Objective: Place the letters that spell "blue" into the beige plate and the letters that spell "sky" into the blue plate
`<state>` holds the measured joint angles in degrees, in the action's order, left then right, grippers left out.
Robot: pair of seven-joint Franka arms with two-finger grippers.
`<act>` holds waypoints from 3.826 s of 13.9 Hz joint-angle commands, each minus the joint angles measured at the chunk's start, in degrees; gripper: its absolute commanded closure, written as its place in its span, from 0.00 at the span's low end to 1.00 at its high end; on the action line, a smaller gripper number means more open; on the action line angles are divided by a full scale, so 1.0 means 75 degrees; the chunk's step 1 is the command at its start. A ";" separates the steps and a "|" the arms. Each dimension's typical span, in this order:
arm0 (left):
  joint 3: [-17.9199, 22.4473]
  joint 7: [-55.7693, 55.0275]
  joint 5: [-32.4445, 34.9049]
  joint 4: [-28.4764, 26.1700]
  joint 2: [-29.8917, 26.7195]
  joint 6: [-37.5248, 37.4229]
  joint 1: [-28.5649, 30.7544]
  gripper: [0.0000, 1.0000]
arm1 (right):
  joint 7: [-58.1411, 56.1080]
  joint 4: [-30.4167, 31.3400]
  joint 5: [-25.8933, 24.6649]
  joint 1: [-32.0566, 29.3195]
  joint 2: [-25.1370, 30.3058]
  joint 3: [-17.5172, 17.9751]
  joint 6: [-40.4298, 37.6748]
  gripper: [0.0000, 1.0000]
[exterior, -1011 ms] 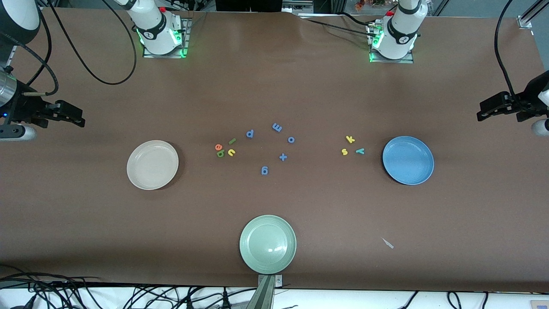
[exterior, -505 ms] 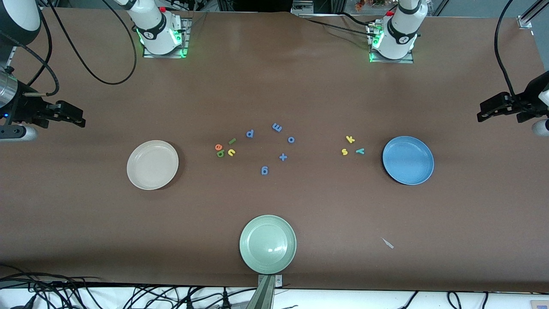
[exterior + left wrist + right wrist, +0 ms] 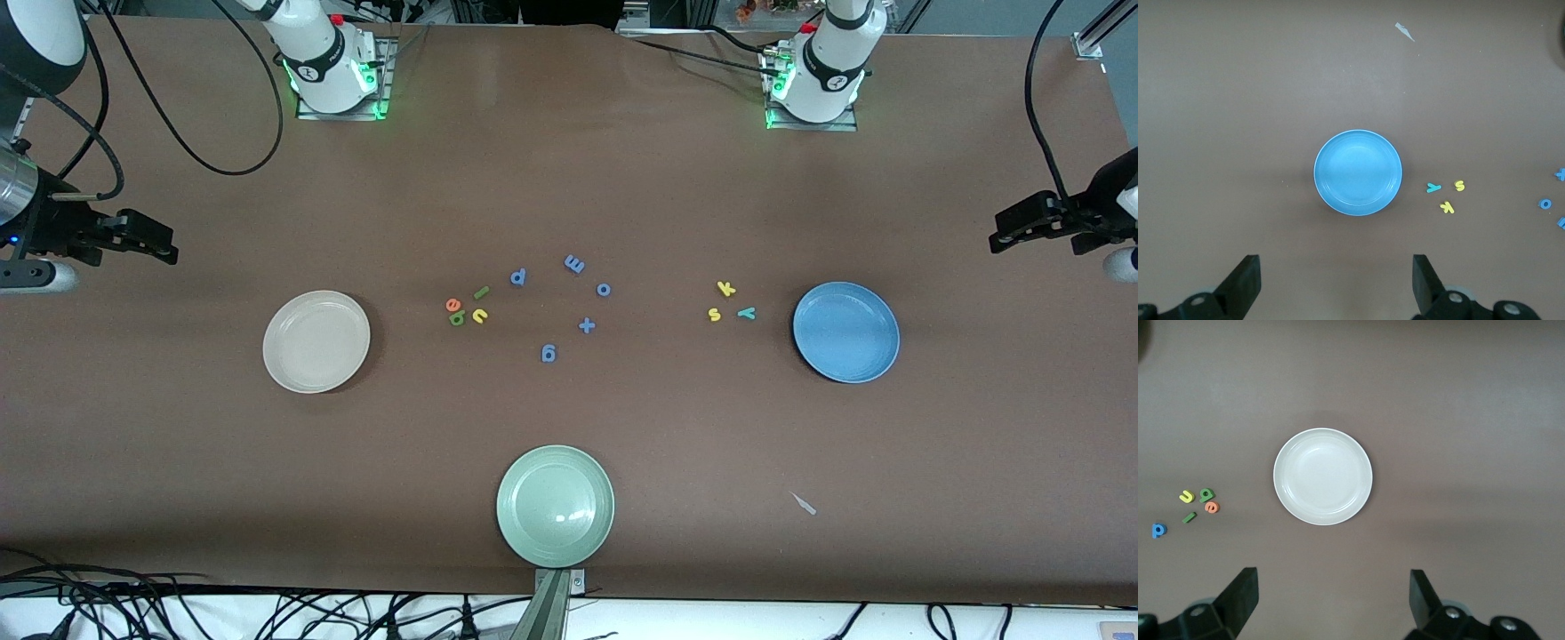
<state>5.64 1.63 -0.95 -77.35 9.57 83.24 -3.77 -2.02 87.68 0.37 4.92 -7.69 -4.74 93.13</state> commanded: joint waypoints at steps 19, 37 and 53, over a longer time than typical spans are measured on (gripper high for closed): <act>0.0009 0.0169 -0.0072 -0.0069 -0.0034 0.0128 0.0033 0.00 | -0.0035 -0.0006 -0.0389 0.0105 -0.0017 0.0046 0.0169 0.00; -0.0037 -0.0065 -0.0072 -0.0151 0.0293 0.0409 -0.0049 0.00 | 0.0373 -0.0019 0.0617 0.1170 -0.1328 0.0128 0.0612 0.01; -0.1912 -0.9682 0.0666 -0.5273 0.1382 0.6421 -0.0774 0.01 | 0.3071 0.3740 0.0595 0.2870 -0.1669 0.0655 0.5648 0.01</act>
<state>-8.93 -64.23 2.39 -117.53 16.89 130.32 -7.91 20.29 109.73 5.01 25.07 -22.02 0.11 129.53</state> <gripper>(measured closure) 0.009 0.004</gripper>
